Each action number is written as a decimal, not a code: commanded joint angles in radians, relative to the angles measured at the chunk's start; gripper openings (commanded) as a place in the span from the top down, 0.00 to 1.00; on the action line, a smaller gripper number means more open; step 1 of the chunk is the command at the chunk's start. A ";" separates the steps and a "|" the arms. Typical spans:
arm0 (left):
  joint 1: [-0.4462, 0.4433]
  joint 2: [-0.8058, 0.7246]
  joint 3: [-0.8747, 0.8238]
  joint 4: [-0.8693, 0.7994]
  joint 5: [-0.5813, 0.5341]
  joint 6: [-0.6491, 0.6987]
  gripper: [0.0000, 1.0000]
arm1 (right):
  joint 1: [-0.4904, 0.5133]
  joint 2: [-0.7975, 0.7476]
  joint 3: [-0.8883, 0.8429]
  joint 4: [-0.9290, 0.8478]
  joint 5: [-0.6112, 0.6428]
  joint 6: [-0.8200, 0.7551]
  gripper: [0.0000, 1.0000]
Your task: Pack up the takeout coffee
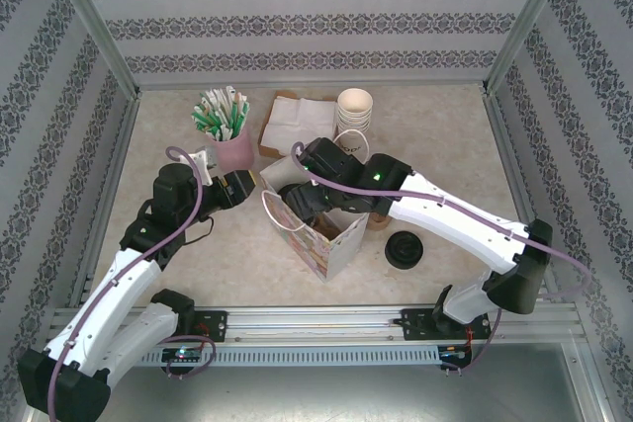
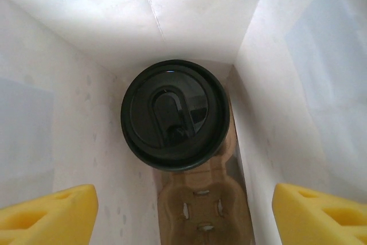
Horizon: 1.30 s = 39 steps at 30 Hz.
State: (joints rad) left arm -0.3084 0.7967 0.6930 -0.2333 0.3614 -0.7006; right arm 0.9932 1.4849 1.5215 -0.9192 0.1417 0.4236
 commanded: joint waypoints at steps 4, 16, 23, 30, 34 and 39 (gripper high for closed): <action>-0.009 -0.005 0.050 -0.022 -0.016 0.018 0.39 | 0.015 -0.032 0.049 -0.055 0.006 0.027 0.28; -0.010 0.000 0.086 -0.079 -0.052 0.050 0.41 | 0.036 -0.024 0.110 -0.145 0.011 -0.008 0.43; -0.010 0.006 0.116 -0.117 -0.079 0.074 0.41 | 0.054 -0.052 0.129 -0.167 0.013 -0.031 0.42; -0.011 0.013 0.134 -0.132 -0.094 0.088 0.41 | 0.063 -0.068 0.143 -0.172 0.015 -0.047 0.38; -0.011 0.022 0.144 -0.138 -0.102 0.095 0.41 | 0.068 -0.080 0.143 -0.163 0.024 -0.061 0.38; -0.010 0.030 0.153 -0.146 -0.100 0.098 0.41 | 0.070 -0.088 0.143 -0.158 0.026 -0.065 0.38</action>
State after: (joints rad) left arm -0.3084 0.8265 0.8124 -0.3538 0.2752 -0.6285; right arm 1.0519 1.4151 1.6409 -1.0729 0.1432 0.3809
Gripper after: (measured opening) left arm 0.589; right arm 0.618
